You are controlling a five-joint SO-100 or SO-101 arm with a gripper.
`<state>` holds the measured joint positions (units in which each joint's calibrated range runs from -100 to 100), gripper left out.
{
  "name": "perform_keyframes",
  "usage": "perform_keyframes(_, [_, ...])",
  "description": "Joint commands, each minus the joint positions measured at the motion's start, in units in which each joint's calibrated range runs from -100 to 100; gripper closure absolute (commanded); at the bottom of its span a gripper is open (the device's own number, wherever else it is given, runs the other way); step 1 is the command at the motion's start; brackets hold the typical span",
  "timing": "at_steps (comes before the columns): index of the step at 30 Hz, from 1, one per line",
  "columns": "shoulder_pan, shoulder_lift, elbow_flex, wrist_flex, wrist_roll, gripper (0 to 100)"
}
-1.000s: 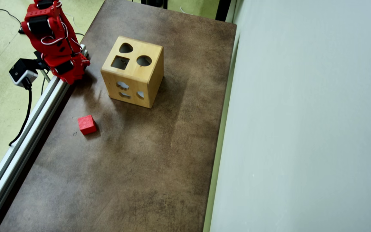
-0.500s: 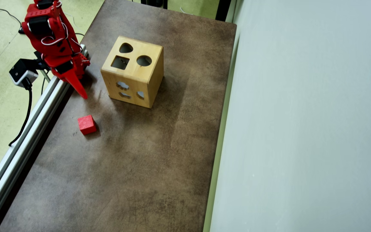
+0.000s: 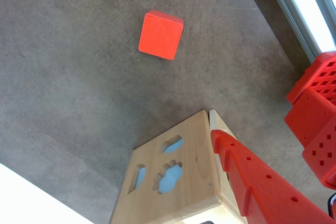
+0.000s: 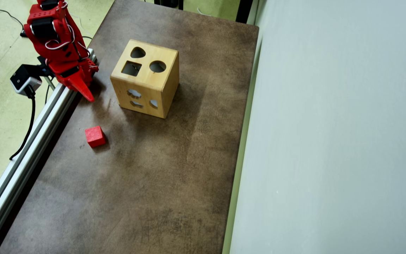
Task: Pick and place the red cube on the square hole
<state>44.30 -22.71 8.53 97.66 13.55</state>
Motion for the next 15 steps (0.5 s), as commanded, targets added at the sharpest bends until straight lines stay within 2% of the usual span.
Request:
perform_keyframes(1, [-0.2,-0.3,-0.5,-0.2,0.4,23])
perform_keyframes(7, [-0.3,1.0,-0.3,-0.2,0.4,23])
perform_keyframes(15, [0.4,16.7,-0.4,-0.2,-0.1,23])
